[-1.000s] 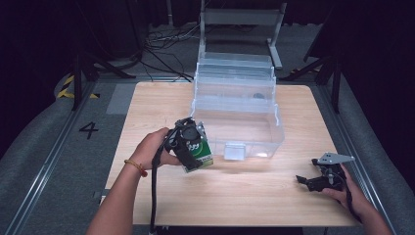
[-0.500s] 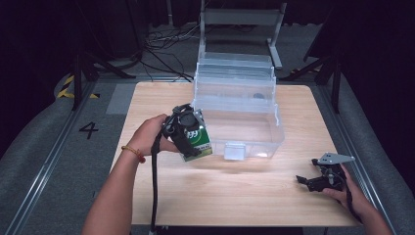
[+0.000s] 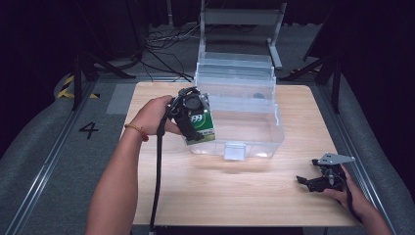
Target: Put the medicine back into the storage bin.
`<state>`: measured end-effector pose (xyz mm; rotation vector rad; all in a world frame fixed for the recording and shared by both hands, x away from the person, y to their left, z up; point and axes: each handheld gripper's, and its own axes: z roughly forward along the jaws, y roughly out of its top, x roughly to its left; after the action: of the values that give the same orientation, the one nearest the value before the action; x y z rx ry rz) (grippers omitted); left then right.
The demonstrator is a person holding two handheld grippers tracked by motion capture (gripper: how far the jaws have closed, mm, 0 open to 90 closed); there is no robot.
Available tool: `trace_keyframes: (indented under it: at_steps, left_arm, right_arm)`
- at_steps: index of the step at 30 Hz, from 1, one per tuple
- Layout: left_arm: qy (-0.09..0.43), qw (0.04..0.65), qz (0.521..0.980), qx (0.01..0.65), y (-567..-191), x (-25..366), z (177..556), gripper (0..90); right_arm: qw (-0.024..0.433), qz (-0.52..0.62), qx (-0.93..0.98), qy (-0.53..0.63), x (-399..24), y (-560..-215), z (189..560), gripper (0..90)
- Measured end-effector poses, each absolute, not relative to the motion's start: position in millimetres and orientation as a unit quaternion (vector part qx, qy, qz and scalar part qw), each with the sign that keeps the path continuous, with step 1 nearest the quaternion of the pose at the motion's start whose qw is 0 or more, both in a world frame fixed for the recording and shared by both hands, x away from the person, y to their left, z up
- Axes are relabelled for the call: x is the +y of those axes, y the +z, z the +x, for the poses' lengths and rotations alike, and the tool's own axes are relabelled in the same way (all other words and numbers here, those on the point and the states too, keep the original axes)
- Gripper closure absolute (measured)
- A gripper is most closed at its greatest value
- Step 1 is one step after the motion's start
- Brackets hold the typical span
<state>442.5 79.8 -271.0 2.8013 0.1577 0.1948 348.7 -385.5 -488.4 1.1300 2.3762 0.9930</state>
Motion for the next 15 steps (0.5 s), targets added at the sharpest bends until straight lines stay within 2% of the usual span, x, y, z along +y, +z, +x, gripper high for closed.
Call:
trace_keyframes:
  at_steps: [7,15]
  left_arm:
    - [0.080,0.155,0.984,0.047,-270.4,74.8,450.8,16.5]
    - [0.062,0.158,0.985,0.037,-277.8,73.8,470.2,16.5]
  right_arm:
    - [0.164,0.396,0.834,0.348,-385.7,-488.3,348.1,1.4]
    - [0.164,0.397,0.834,0.348,-385.7,-488.3,347.9,1.3]
